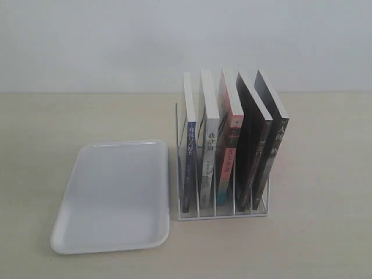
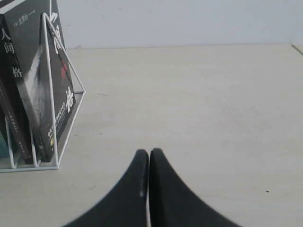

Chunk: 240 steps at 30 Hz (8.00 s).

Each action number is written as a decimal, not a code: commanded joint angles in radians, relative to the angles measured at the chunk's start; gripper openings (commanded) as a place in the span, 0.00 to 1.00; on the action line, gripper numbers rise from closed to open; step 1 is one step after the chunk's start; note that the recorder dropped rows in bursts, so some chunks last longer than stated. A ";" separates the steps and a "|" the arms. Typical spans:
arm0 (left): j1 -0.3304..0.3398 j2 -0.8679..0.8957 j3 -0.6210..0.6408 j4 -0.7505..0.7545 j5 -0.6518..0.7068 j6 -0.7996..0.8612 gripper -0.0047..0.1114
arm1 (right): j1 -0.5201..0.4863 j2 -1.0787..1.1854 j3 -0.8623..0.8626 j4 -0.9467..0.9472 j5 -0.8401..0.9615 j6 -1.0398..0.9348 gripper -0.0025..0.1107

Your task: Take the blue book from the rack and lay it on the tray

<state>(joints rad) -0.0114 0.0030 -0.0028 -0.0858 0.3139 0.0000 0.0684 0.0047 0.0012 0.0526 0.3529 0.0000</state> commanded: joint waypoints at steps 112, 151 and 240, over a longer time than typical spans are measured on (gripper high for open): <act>-0.987 2.028 -2.083 0.500 0.562 -0.727 0.08 | -0.007 -0.005 -0.001 -0.009 -0.012 0.000 0.02; -0.984 2.285 -2.345 0.422 0.777 -0.815 0.60 | -0.007 -0.005 -0.001 -0.002 -0.005 0.000 0.02; -0.989 2.196 -2.359 0.425 0.827 -0.774 0.08 | -0.007 -0.005 -0.001 -0.005 -0.012 0.000 0.02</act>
<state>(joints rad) -0.9901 2.1971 -2.3549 0.3399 1.1954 -0.7731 0.0684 0.0047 0.0012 0.0512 0.3529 0.0000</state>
